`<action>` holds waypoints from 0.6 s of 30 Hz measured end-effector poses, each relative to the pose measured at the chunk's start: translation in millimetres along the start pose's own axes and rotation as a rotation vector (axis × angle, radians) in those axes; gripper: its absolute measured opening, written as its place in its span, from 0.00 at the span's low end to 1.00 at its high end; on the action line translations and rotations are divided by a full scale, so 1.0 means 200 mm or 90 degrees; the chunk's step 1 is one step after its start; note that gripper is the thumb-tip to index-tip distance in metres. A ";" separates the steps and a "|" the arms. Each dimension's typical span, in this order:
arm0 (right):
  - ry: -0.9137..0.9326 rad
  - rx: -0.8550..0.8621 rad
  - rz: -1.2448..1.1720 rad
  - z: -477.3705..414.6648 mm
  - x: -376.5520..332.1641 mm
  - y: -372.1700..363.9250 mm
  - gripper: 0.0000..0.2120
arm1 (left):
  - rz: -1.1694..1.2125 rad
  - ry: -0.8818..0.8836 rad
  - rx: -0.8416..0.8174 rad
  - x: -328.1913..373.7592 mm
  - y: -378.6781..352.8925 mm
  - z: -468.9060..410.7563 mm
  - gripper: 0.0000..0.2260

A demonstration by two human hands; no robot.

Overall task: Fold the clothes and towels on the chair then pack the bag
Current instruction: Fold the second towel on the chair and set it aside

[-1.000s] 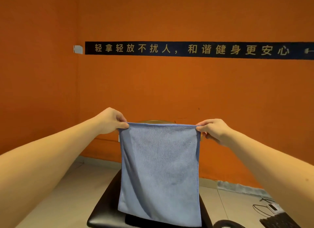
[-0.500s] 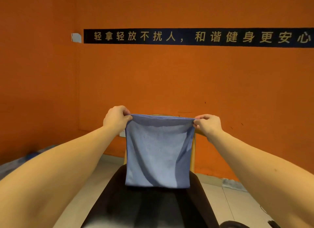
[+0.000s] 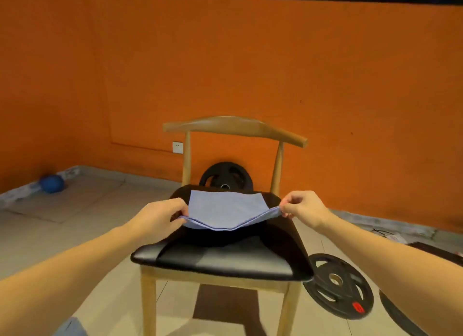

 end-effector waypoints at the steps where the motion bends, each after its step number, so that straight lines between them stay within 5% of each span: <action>1: -0.008 -0.051 0.021 0.07 0.04 -0.05 0.05 | -0.033 -0.027 -0.044 0.02 -0.07 0.07 0.04; 11: -0.033 -0.331 0.202 0.36 0.27 -0.35 0.06 | -0.162 -0.212 -0.158 0.07 -0.37 0.32 0.03; 14: -0.032 -0.254 0.233 0.21 0.26 -0.32 0.09 | -0.141 -0.189 -0.177 0.06 -0.34 0.25 0.11; 18: -0.055 -0.039 0.241 -0.14 0.32 -0.24 0.07 | 0.028 0.041 -0.004 -0.05 -0.26 -0.08 0.08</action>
Point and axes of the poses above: each hand's wrist, its own z-axis away from the middle knuckle, its own y-axis out of the back of the hand, x = y × z, the point moved 8 cm from there along -z, towards the middle knuckle, and after that the axes turned 4 degrees about y, right-handed, at the moved point
